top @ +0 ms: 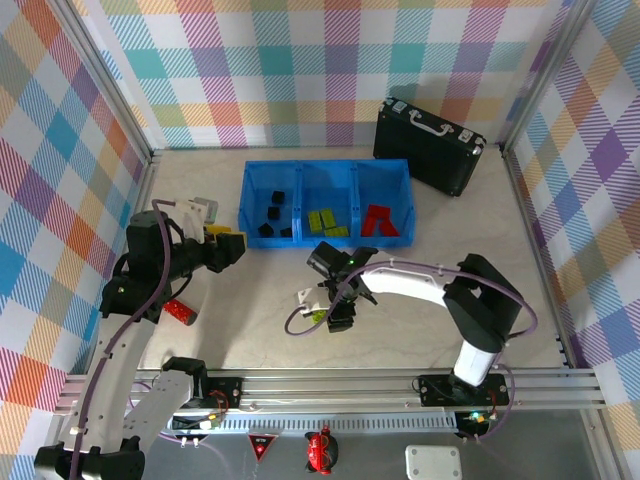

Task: Sort the legos into containers by color
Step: Pick up the lego from the bottom-center of the table.

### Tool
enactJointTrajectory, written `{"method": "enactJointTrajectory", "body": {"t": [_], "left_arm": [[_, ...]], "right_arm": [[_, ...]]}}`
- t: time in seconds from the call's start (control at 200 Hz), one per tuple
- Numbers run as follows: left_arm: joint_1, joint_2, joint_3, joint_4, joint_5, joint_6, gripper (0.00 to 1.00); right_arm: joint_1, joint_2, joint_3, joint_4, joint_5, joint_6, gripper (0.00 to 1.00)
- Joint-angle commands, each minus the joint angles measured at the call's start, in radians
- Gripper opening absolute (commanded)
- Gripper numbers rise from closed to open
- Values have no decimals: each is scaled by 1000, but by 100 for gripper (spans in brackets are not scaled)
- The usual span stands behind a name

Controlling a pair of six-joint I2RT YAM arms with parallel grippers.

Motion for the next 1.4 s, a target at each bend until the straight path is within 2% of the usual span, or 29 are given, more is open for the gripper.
{"method": "enactJointTrajectory", "body": {"t": [0.0,0.36,0.67,0.855,1.2,1.395], "left_arm": [[10,2,0,6,-12,25,51],[10,15,5,-1,-33,28,51],[10,9,5,-2,-36,29,51],[9,8,5,-2,-36,31,51],[10,4,4,-5,-43,29,51],[10,1,4,-7,-47,28,51]], "right_arm": [[9,46,46,21,-5,-58,69],[9,120,60,-1,-14,-66,61],[9,120,65,-12,-16,-51,46],[9,107,66,-14,-16,-43,41],[4,44,62,-35,-45,-1,37],[-22,7,72,-14,-102,122,36]]}}
